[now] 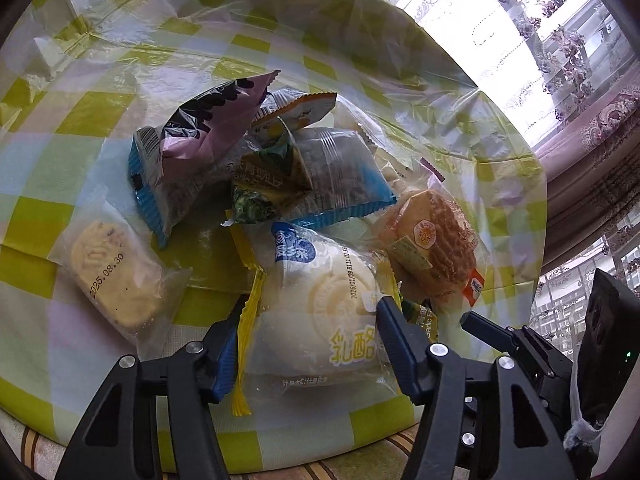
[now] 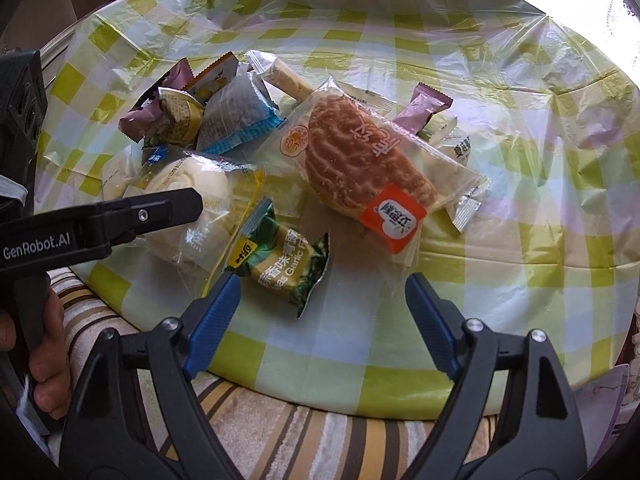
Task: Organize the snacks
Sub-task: 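Return to the pile and grasp the white bun bag with the left tool, then grasp the green garlic snack packet with the right tool while the left tool lifts the bun bag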
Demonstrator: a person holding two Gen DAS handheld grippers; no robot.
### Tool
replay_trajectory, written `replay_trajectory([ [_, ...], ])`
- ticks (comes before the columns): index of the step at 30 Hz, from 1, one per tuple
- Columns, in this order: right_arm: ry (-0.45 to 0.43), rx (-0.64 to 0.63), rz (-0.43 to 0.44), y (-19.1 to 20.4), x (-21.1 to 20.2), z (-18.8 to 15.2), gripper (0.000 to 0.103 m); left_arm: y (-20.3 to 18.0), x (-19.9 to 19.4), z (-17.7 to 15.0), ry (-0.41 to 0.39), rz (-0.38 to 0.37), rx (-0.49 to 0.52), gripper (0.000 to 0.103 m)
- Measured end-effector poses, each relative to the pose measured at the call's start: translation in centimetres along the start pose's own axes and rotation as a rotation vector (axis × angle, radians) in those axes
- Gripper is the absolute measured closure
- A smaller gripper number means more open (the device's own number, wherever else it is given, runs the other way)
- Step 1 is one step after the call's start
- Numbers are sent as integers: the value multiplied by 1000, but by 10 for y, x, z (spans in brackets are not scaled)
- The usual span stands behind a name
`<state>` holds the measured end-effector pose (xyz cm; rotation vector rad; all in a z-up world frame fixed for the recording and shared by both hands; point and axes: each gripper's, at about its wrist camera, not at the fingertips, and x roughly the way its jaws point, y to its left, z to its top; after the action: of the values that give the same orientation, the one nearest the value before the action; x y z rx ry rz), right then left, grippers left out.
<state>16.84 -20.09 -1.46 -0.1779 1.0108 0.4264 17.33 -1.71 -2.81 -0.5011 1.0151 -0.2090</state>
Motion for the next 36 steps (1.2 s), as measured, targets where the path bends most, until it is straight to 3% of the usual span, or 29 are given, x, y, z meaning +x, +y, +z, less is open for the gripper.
replay_trajectory([
  [4, 3, 25, -5, 0, 4, 4, 17, 5, -6, -3, -17, -22, -9, 50],
  [16, 15, 139, -21, -8, 2, 6, 17, 20, -30, -22, -33, -59, -59, 60],
  [26, 64, 249, 72, -2, 6, 2, 17, 25, -46, -38, -36, -79, -63, 65],
  [30, 77, 279, 62, 2, 10, 4, 17, 27, -52, -45, -39, -85, -71, 66],
  [33, 60, 337, 5, -1, 3, -1, 17, 31, -55, -48, -37, -94, -77, 67],
  [36, 87, 404, 20, -4, 2, -9, 17, 32, -56, -49, -36, -99, -77, 67],
])
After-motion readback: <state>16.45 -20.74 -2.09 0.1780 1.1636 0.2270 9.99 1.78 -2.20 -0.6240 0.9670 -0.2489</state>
